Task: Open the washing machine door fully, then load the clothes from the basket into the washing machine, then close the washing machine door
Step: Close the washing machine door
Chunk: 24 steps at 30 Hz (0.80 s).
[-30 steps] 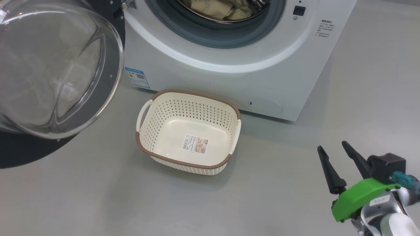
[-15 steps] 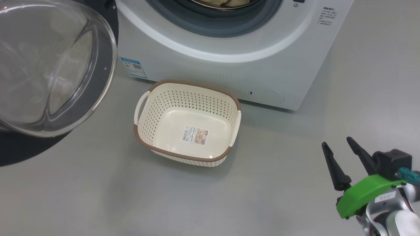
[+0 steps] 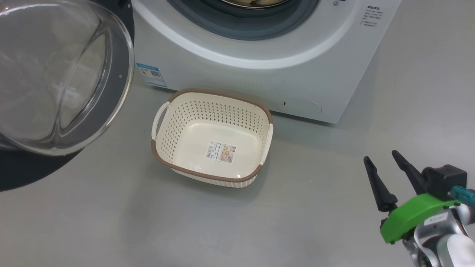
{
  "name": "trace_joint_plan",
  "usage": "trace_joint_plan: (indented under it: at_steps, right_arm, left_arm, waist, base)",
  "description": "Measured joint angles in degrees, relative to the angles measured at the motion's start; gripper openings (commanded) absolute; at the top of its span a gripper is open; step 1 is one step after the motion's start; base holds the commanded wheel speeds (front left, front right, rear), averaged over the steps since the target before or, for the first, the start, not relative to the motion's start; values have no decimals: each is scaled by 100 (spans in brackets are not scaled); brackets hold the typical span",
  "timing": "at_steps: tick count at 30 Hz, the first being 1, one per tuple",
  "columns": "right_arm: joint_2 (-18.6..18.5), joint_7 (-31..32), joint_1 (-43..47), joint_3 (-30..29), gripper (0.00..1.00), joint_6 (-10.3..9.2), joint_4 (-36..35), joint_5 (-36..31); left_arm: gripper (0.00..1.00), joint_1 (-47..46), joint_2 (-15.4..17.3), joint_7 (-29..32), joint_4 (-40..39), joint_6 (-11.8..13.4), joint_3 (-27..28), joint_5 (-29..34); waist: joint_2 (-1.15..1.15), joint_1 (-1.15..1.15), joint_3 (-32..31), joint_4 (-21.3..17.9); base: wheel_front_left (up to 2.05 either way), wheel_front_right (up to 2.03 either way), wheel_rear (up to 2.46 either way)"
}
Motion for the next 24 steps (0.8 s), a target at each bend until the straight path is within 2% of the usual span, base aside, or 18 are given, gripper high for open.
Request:
trace_joint_plan:
  at_steps: [6, 17, 24]
  right_arm:
    - [0, 0, -2, -3, 100, 0, 1, 0]
    - [0, 0, -2, 1, 100, 0, 16, 0]
    - [0, -1, 0, 12, 100, 0, 49, 1]
  left_arm:
    - [0, 36, 120, 298, -154, 3, -182, 75]
    - [0, 168, 18, 59, -45, 170, -78, 92]
    - [0, 442, 14, 256, -14, 159, -109, 78]
  waist:
    - [0, 0, 25, 19]
    - [0, 0, -15, 76]
    - [0, 0, -66, 110]
  base:
    - [0, 0, 0]
    - [0, 0, 0]
    - [0, 0, 0]
